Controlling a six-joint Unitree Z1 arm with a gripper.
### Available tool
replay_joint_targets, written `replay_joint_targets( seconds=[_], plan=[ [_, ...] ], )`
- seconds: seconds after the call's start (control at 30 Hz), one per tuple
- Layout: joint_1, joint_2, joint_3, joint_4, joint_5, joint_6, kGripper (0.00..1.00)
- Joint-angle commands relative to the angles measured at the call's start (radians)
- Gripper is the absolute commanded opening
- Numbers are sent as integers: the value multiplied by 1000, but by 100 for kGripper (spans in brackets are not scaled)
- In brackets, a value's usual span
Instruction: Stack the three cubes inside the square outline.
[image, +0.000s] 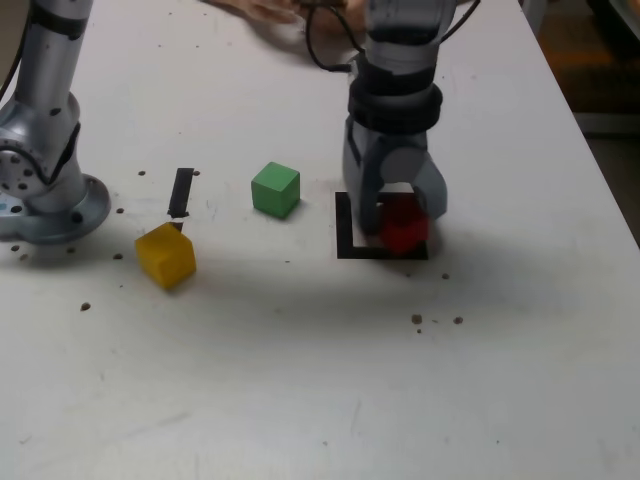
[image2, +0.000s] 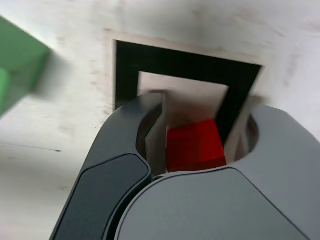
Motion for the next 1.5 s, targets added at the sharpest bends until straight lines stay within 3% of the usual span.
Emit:
replay_joint_targets(
  seconds=[0.0, 0.3, 0.67, 1.13, 1.47],
  plan=[
    [-8, 8, 4, -16, 6, 0, 14],
    [-20, -16, 25, -23, 40, 13, 6],
    [-10, -122, 78, 8, 67, 30, 5],
    [6, -109, 76, 18, 42, 133, 5],
    [20, -103, 97, -17, 53, 140, 8]
  ],
)
